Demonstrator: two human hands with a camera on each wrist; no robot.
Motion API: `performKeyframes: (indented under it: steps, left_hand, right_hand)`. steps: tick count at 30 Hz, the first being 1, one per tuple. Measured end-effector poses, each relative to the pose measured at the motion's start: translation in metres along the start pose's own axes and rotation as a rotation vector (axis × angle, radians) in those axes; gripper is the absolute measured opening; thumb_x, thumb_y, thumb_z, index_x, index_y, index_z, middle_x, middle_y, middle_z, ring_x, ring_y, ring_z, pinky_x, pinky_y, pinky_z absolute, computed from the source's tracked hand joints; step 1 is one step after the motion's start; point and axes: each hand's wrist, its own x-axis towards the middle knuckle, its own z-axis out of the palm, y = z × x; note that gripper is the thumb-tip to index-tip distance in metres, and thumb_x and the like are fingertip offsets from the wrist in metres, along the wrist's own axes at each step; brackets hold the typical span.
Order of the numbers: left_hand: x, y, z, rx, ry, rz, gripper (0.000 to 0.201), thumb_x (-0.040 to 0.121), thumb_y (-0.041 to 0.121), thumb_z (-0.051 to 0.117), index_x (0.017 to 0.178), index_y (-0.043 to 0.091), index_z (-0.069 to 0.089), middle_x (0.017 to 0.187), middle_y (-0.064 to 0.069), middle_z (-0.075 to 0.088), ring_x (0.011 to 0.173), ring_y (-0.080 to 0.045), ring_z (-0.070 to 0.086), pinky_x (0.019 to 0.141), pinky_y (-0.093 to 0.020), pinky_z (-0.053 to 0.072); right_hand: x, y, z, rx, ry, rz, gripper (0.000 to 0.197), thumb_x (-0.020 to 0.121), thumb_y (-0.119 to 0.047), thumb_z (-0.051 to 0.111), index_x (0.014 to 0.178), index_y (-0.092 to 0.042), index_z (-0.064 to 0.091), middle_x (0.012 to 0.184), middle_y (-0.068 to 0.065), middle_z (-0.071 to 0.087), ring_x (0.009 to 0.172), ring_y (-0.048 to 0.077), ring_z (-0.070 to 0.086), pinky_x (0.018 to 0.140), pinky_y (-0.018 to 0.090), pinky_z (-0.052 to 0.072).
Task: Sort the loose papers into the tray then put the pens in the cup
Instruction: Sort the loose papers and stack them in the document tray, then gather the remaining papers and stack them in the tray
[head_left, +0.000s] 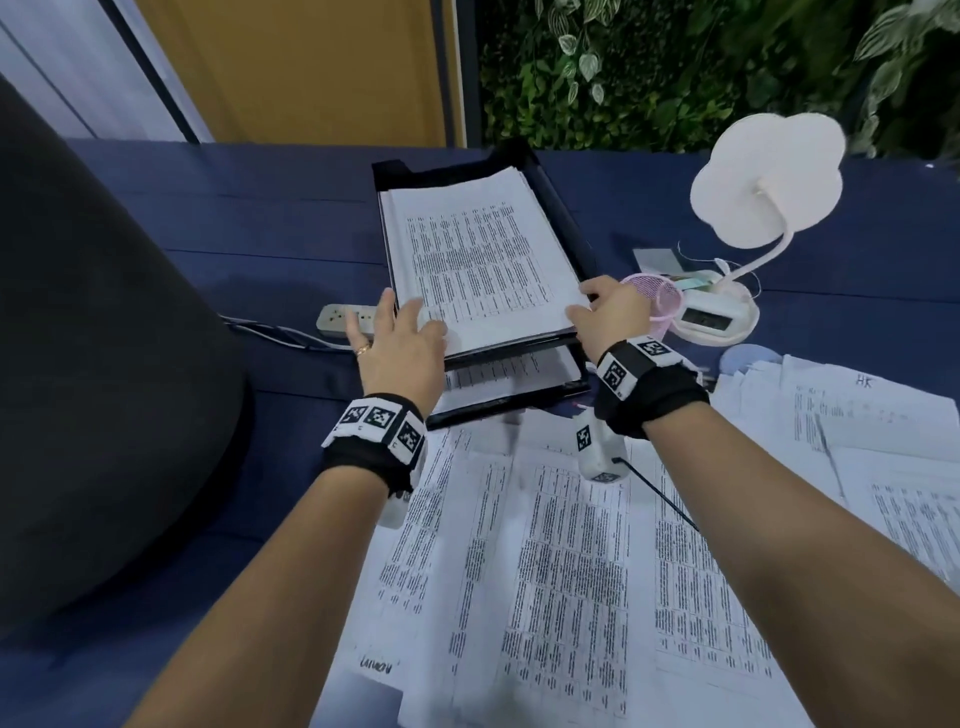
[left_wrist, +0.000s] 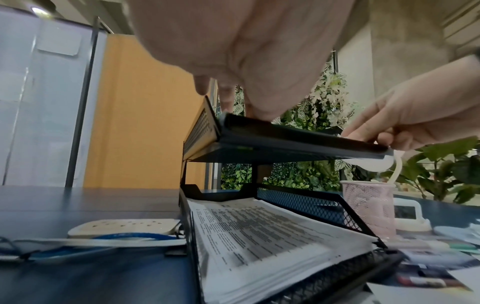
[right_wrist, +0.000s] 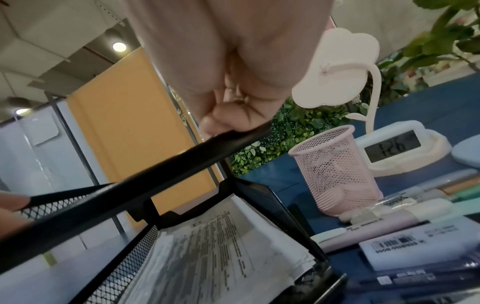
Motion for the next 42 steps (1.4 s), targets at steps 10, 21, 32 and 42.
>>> performKeyframes:
  steps: [10, 21, 32, 42]
  left_hand:
    - [-0.009, 0.006, 0.009, -0.031, -0.059, -0.028, 0.046, 0.1, 0.038, 0.021, 0.135, 0.024, 0.047, 0.146, 0.004, 0.041, 0.147, -0.031, -0.003, 0.109, -0.062, -0.012]
    - [-0.059, 0.044, 0.026, -0.127, -0.054, -0.096, 0.067, 0.094, 0.033, 0.047, 0.151, 0.017, 0.017, 0.159, -0.004, 0.011, 0.147, -0.027, 0.0, 0.112, -0.061, -0.004]
    - [-0.106, 0.146, 0.05, -0.197, -0.384, -0.031, 0.067, 0.095, 0.038, 0.046, 0.151, 0.02, 0.014, 0.16, -0.005, 0.004, 0.147, -0.023, 0.001, 0.117, -0.051, 0.004]
    - [-0.127, 0.215, 0.092, -0.376, -0.651, -0.008, 0.095, 0.078, 0.058, 0.064, 0.151, 0.027, 0.011, 0.159, 0.002, 0.011, 0.146, -0.024, 0.009, 0.111, -0.061, 0.018]
  right_hand:
    - [-0.03, 0.015, -0.007, -0.093, 0.024, -0.068, 0.027, 0.09, -0.019, 0.055, 0.114, -0.01, 0.065, 0.119, 0.018, 0.052, 0.098, 0.032, 0.058, 0.087, 0.035, 0.047]
    - [-0.103, 0.122, -0.045, -0.227, -0.175, 0.105, 0.028, 0.092, -0.016, 0.052, 0.117, -0.012, 0.064, 0.125, 0.016, 0.053, 0.109, 0.033, 0.056, 0.095, 0.033, 0.043]
    - [-0.146, 0.224, -0.122, -0.49, -0.275, 0.388, 0.043, 0.094, -0.026, 0.047, 0.137, -0.026, 0.045, 0.143, 0.004, 0.041, 0.128, 0.028, 0.041, 0.104, 0.045, 0.039]
    - [-0.15, 0.281, -0.169, -0.476, -0.219, 0.578, 0.065, 0.081, -0.029, 0.059, 0.139, -0.015, 0.033, 0.141, 0.017, 0.034, 0.128, 0.036, 0.034, 0.105, 0.051, 0.035]
